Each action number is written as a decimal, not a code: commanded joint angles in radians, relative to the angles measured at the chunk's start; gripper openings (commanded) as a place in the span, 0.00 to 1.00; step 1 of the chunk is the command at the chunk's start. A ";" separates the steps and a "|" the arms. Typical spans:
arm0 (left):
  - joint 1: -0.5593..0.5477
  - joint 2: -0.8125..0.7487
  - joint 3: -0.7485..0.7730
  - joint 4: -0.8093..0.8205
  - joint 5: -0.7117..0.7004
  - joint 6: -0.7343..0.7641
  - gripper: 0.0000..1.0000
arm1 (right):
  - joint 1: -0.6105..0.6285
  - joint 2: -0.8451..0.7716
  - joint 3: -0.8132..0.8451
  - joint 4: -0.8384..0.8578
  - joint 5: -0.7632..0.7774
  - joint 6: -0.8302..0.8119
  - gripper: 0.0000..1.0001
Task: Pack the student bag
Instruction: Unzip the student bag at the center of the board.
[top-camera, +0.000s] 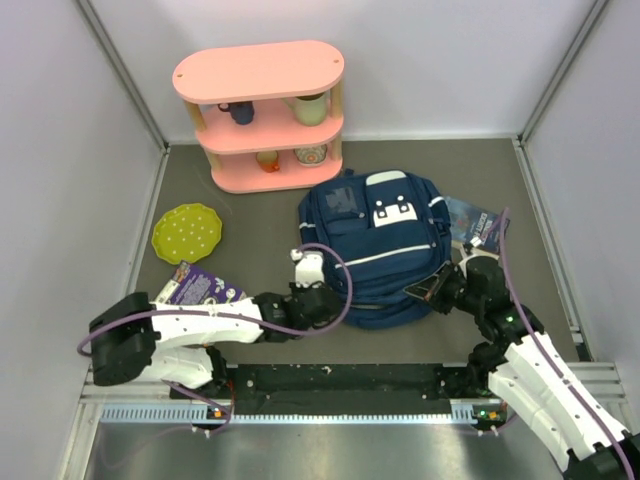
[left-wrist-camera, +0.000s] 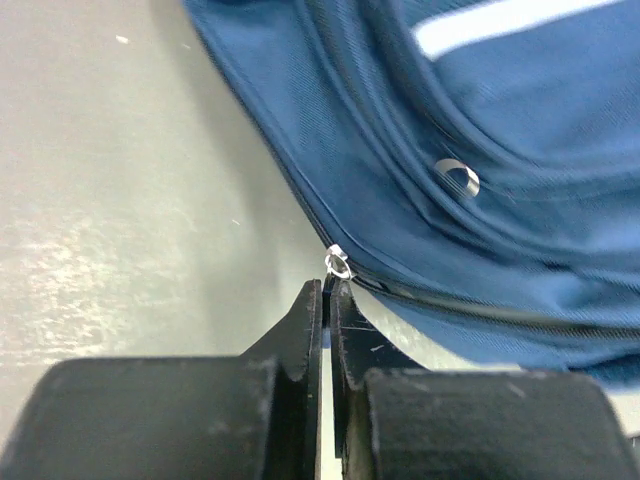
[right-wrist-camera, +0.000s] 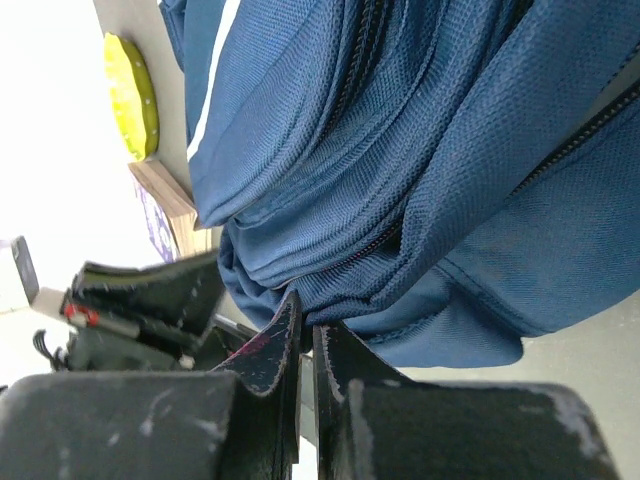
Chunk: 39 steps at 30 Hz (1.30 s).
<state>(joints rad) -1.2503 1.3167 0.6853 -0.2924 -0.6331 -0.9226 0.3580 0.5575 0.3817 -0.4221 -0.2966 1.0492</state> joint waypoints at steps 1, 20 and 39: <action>0.147 -0.086 -0.058 -0.055 -0.031 -0.013 0.00 | 0.006 -0.013 0.086 0.036 0.031 -0.035 0.00; 0.374 0.042 0.030 0.007 0.030 0.082 0.00 | 0.006 -0.025 0.138 0.031 -0.036 -0.083 0.00; 0.347 -0.529 -0.130 -0.109 0.092 0.073 0.98 | 0.195 0.258 0.313 0.135 -0.156 -0.299 0.00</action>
<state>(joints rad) -0.8955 0.8894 0.5655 -0.3607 -0.5236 -0.8753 0.4377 0.7834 0.5911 -0.3958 -0.4194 0.8104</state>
